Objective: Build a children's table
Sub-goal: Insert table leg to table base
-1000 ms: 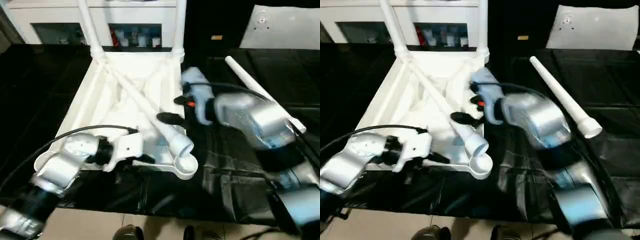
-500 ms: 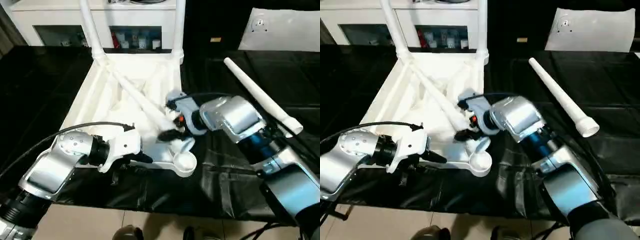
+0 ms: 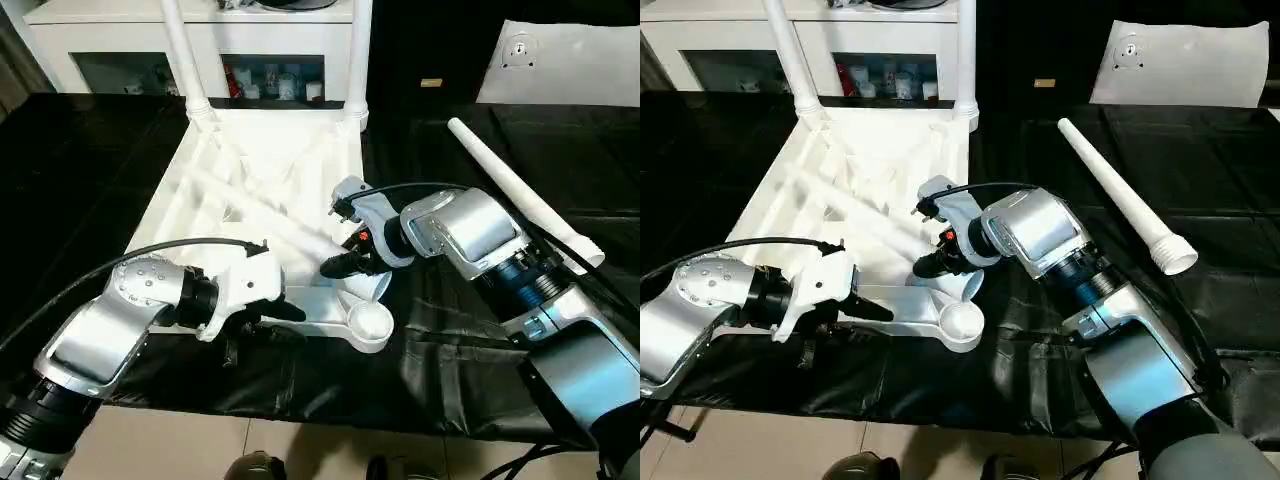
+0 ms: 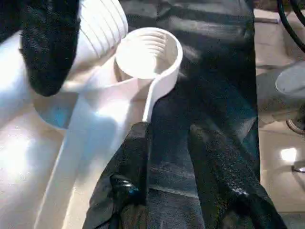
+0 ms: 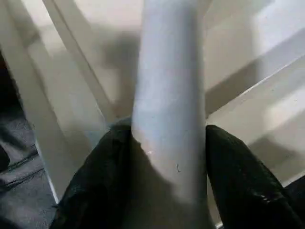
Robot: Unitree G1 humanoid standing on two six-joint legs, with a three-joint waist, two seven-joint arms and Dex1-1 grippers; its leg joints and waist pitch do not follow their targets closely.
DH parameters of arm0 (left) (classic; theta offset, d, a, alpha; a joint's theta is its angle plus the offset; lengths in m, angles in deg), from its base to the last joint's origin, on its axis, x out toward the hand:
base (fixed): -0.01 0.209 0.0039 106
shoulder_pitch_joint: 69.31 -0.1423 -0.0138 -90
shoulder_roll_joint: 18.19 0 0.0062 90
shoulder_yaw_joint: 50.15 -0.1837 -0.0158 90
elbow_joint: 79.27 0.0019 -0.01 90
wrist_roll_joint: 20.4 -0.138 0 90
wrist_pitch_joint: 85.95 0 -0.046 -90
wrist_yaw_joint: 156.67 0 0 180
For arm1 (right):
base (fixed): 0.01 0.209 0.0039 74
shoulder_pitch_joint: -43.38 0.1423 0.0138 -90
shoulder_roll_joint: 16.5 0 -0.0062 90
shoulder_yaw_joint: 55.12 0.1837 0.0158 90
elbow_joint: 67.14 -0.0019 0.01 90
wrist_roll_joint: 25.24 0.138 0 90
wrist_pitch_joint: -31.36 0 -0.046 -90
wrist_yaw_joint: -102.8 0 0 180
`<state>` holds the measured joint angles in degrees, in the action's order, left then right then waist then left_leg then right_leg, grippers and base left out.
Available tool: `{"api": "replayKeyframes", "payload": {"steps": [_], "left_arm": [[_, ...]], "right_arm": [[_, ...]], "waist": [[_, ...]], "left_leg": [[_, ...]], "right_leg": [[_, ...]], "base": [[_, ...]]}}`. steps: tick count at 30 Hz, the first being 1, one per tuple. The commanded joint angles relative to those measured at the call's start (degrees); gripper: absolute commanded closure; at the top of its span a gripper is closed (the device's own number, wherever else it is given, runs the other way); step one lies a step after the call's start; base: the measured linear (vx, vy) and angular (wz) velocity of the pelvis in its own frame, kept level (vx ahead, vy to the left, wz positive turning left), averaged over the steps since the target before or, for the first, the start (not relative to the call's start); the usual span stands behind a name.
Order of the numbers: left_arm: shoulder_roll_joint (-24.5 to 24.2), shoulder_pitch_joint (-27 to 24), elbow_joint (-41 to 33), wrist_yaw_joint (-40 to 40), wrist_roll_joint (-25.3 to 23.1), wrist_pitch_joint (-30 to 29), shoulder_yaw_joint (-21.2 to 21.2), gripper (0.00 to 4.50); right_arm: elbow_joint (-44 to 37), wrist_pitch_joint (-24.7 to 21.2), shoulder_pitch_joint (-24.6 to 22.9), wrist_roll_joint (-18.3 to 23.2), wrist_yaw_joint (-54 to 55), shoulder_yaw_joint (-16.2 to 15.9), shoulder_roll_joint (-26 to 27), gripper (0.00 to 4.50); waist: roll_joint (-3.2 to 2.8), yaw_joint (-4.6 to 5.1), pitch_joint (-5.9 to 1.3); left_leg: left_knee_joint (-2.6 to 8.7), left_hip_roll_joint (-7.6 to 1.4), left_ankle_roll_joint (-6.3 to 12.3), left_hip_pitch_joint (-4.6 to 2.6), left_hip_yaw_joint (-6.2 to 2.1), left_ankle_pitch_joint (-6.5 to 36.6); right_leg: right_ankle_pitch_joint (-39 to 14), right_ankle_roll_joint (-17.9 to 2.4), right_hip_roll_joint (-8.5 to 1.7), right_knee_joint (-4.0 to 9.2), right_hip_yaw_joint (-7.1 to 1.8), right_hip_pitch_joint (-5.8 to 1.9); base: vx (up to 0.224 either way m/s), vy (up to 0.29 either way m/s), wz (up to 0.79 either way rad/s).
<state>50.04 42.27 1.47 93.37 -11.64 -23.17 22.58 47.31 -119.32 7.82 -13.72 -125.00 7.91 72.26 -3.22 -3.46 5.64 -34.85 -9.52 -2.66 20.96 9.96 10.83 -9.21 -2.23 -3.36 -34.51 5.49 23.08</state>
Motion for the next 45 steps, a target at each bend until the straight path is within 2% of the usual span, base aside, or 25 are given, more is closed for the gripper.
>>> {"api": "replayKeyframes", "payload": {"steps": [1,4,5,6,8,9,10,11,12,14,15,17,19,20,21,22,23,26,27,30,37,40,43,44,45], "left_arm": [[-0.3,0.6,-0.5,-0.9,0.6,-0.3,1.9,3.06],[0.2,0.5,-0.4,-2.0,1.5,-0.3,3.4,3.06],[0.9,0.3,0.0,-3.4,2.1,-0.1,4.9,3.06],[1.6,0.3,0.2,-4.6,2.5,-0.3,6.0,3.06],[2.4,0.4,0.7,-6.1,2.7,0.0,7.1,3.06],[3.7,0.6,1.1,-8.4,3.3,-0.6,8.7,3.06],[4.1,0.6,1.2,-9.2,3.7,-1.2,9.3,3.06],[5.7,1.1,1.7,-11.4,4.7,-1.8,10.9,3.06],[6.2,1.3,1.8,-12.0,5.0,-2.0,11.4,3.06],[9.0,2.5,3.1,-16.2,5.8,-3.4,13.9,3.06],[11.1,3.7,4.2,-19.0,6.7,-3.9,15.9,2.89],[16.6,6.6,6.3,-25.3,11.0,-4.9,21.4,2.73],[21.2,8.7,6.7,-28.7,16.9,-5.7,25.5,2.58],[22.3,9.3,6.5,-29.2,18.6,-5.8,26.4,2.58],[24.2,10.2,6.2,-30.2,21.3,-6.6,27.6,2.31],[24.8,10.4,6.0,-30.5,22.0,-6.9,28.1,2.31],[26.9,11.6,5.7,-31.7,24.7,-8.0,29.4,2.23],[30.7,14.0,5.7,-33.5,29.9,-9.9,31.5,1.98],[31.4,14.4,5.6,-33.7,30.8,-10.5,31.8,1.81],[32.5,14.8,4.6,-33.3,33.5,-12.7,31.1,1.69],[34.9,14.7,2.4,-35.0,39.0,-16.9,30.1,1.29],[34.7,14.3,1.8,-35.3,37.5,-16.5,28.5,1.05],[35.3,14.8,3.5,-40.1,32.2,-13.1,27.7,0.93],[35.6,15.0,4.1,-41.8,30.7,-11.8,27.6,1.34],[35.8,14.9,3.9,-42.8,28.9,-10.2,26.7,1.40]], "right_arm": [[0.4,0.2,-0.7,0.1,0.7,1.9,-0.4,2.39],[-1.0,-0.4,-2.0,2.4,1.7,6.8,-0.4,2.51],[-2.8,-0.4,-3.6,5.0,2.7,12.0,0.2,2.53],[-4.2,-0.6,-4.5,6.0,3.7,14.6,0.3,2.55],[-5.7,0.2,-5.7,7.6,5.0,18.4,1.0,2.55],[-7.5,1.0,-7.0,9.7,6.4,23.0,2.0,2.56],[-8.1,1.2,-7.4,10.6,6.8,24.6,2.4,2.57],[-10.2,5.9,-9.3,12.7,7.9,28.7,3.9,2.57],[-10.9,7.2,-9.9,13.3,8.2,29.8,4.4,2.57],[-14.5,15.6,-13.1,16.8,7.2,33.8,6.6,2.57],[-16.4,17.9,-14.6,17.9,7.5,35.4,7.6,2.57],[-20.0,17.1,-17.4,21.4,7.2,39.0,9.2,2.57],[-24.0,16.1,-20.5,23.7,5.7,40.7,10.3,2.57],[-25.3,15.9,-21.5,24.3,5.1,40.9,10.5,2.57],[-26.5,16.6,-22.6,24.9,4.8,41.1,11.0,2.57],[-26.9,17.1,-23.1,25.3,4.9,41.0,11.1,2.57],[-27.8,18.0,-24.3,27.0,4.9,41.2,11.7,2.57],[-30.2,18.1,-26.2,29.6,3.6,40.6,11.9,2.57],[-30.8,17.9,-26.6,29.9,3.4,40.4,11.9,2.57],[-32.3,17.1,-27.6,30.2,2.7,39.7,11.7,2.57],[-34.0,18.0,-29.5,29.9,3.5,37.5,10.7,2.57],[-34.5,20.4,-29.8,26.8,5.2,36.3,10.6,2.57],[-34.9,24.0,-30.2,22.7,7.8,34.7,11.1,2.57],[-34.8,25.2,-30.3,21.4,9.0,34.3,11.3,2.57],[-35.1,27.1,-30.7,19.8,10.0,33.5,11.6,2.57]], "waist": [[-0.36,0.02,-5.04],[-0.35,-0.03,-5.14],[-0.56,-0.15,-5.24],[-0.78,-0.27,-5.35],[-0.54,-0.15,-5.47],[-0.89,-0.20,-5.58],[-0.73,-0.12,-5.58],[-0.72,-0.19,-5.53],[-0.69,-0.24,-5.54],[-0.62,-0.25,-5.62],[-0.79,-0.28,-5.67],[-0.73,-0.28,-5.56],[-0.57,-0.24,-5.53],[-0.43,-0.62,-5.55],[-0.30,-0.48,-5.56],[-0.30,-0.48,-5.56],[-0.08,-0.41,-5.43],[-0.10,-0.62,-5.45],[-0.03,-0.53,-5.40],[-0.18,-0.46,-5.33],[-0.19,-0.64,-5.39],[-0.14,-0.67,-5.29],[-0.45,-0.44,-5.10],[-0.38,-0.28,-5.06],[-0.55,-0.22,-5.08]], "left_leg": [[3.73,-3.43,-0.96,-0.63,-1.58,11.7],[3.68,-3.41,-0.82,-0.58,-1.60,11.2],[3.53,-3.44,-0.71,-0.63,-1.51,10.9],[3.50,-3.42,-0.70,-0.58,-1.57,10.5],[3.51,-3.36,-0.17,-0.30,-1.52,8.9],[3.38,-3.24,-0.03,-0.40,-1.56,8.9],[3.37,-3.22,0.19,-0.35,-1.43,8.8],[3.37,-3.15,0.55,-0.37,-1.35,8.7],[3.34,-3.14,0.62,-0.37,-1.34,8.8],[3.31,-3.12,1.09,-0.39,-1.28,8.9],[3.32,-3.10,1.44,-0.41,-1.46,8.4],[3.22,-2.94,2.36,-0.59,-1.23,8.7],[3.33,-2.97,2.62,-0.17,-1.36,8.7],[3.25,-3.04,2.75,-0.56,-1.33,9.1],[3.37,-2.80,3.22,0.00,-1.47,8.3],[3.37,-2.80,3.22,0.00,-1.47,8.3],[3.22,-2.63,3.57,-0.08,-1.28,8.3],[3.13,-2.46,4.13,-0.04,-1.25,7.8],[3.28,-2.47,4.42,0.06,-1.37,7.4],[3.25,-2.38,4.46,-0.04,-1.30,7.2],[3.34,-2.63,4.63,0.05,-1.43,6.6],[3.39,-2.53,4.27,0.07,-1.42,6.7],[3.53,-2.55,3.51,-0.04,-1.54,7.9],[3.53,-2.49,3.40,-0.10,-1.49,8.3],[3.56,-2.44,3.28,-0.04,-1.58,8.4]], "right_leg": [[-19.5,-9.7,-5.08,4.21,-3.93,-3.19],[-18.8,-9.7,-5.05,4.10,-3.90,-3.30],[-17.9,-9.5,-5.14,4.21,-4.03,-3.31],[-17.2,-9.7,-5.10,4.03,-3.97,-3.40],[-14.7,-10.1,-4.90,3.89,-3.84,-3.53],[-14.9,-10.1,-4.93,3.83,-3.74,-3.47],[-14.8,-10.0,-4.93,3.95,-3.75,-3.48],[-15.6,-9.7,-4.93,4.19,-3.66,-3.40],[-16.0,-9.5,-5.11,4.24,-3.66,-3.36],[-16.6,-9.1,-5.08,4.38,-3.51,-3.34],[-16.7,-9.0,-5.01,4.33,-3.35,-3.40],[-17.8,-9.0,-4.79,4.95,-3.17,-3.32],[-18.0,-9.0,-4.72,4.85,-2.94,-3.66],[-18.6,-9.1,-4.96,5.13,-2.92,-3.38],[-19.3,-8.5,-4.83,4.96,-2.78,-3.65],[-19.3,-8.5,-4.83,4.96,-2.78,-3.65],[-21.6,-7.5,-4.97,5.47,-2.73,-3.53],[-23.9,-6.3,-4.90,5.95,-2.49,-3.50],[-24.3,-5.1,-4.67,6.06,-2.31,-3.49],[-25.0,-4.1,-4.59,6.25,-2.29,-3.30],[-23.1,-4.3,-4.57,6.11,-2.28,-3.29],[-24.4,-3.2,-4.55,6.31,-2.23,-3.24],[-26.3,-1.8,-4.53,6.73,-2.07,-3.11],[-26.8,-1.5,-4.46,6.85,-2.02,-3.10],[-26.8,-1.3,-4.50,6.83,-1.97,-3.21]], "base": [[0.000,0.000,0.00],[0.000,0.000,0.00],[0.000,0.000,0.00],[0.000,0.000,0.00],[0.000,0.000,0.00],[0.000,0.000,0.00],[0.000,0.000,0.00],[0.000,0.000,0.00],[0.000,0.000,0.00],[0.000,0.000,0.00],[0.000,0.000,0.00],[0.000,0.000,0.00],[0.000,0.000,0.00],[0.000,0.000,0.00],[0.000,0.000,0.00],[0.000,0.000,0.00],[0.000,0.000,0.00],[0.000,0.000,0.00],[0.000,0.000,0.00],[0.000,0.000,0.00],[0.000,0.000,0.00],[0.000,0.000,0.00],[0.000,0.000,0.00],[0.000,0.000,0.00],[0.000,0.000,0.00]]}}
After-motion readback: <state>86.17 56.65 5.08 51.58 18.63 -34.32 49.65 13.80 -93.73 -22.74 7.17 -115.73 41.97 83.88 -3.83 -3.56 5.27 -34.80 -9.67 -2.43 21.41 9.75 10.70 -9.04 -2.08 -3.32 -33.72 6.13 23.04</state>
